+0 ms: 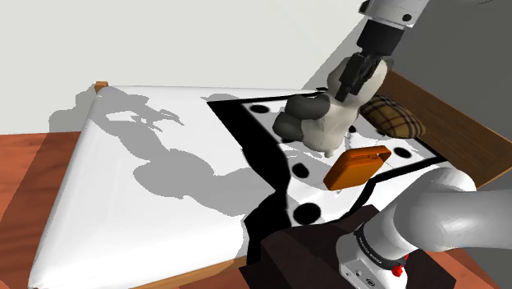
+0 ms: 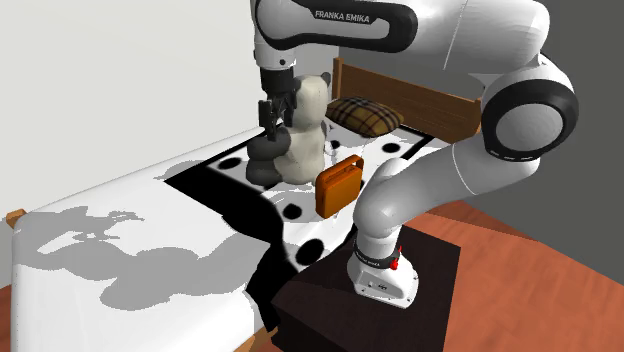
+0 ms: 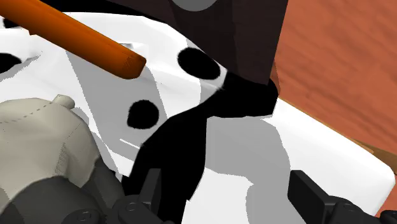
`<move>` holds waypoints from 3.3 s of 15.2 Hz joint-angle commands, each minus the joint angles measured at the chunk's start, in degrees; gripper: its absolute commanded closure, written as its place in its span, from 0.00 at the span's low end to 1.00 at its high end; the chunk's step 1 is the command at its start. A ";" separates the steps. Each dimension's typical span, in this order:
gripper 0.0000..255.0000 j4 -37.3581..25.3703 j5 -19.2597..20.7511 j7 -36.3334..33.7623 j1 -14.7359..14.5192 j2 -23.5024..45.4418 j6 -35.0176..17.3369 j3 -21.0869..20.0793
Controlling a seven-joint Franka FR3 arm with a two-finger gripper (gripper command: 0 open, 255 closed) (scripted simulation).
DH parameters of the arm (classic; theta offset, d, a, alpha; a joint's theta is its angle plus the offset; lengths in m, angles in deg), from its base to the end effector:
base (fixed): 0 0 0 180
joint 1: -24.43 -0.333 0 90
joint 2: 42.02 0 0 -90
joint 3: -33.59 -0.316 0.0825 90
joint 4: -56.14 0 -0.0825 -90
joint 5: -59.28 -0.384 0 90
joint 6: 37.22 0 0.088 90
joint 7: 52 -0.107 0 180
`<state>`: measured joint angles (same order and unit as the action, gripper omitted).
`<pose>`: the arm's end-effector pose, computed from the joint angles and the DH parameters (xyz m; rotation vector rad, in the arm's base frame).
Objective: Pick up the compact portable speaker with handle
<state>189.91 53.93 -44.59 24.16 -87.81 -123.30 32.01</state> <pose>0.2958 0.0229 0.5988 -3.0566 -0.2416 0.0452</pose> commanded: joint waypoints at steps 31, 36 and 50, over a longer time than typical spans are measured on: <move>0.00 38.84 47.10 70.21 0.17 -20.48 -24.25 44.66; 1.00 39.53 48.27 70.07 0.41 -19.51 -25.82 45.79; 1.00 36.47 44.05 70.43 -0.81 -22.42 -20.22 41.72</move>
<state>227.01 98.63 25.69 23.50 -109.77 -144.49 74.36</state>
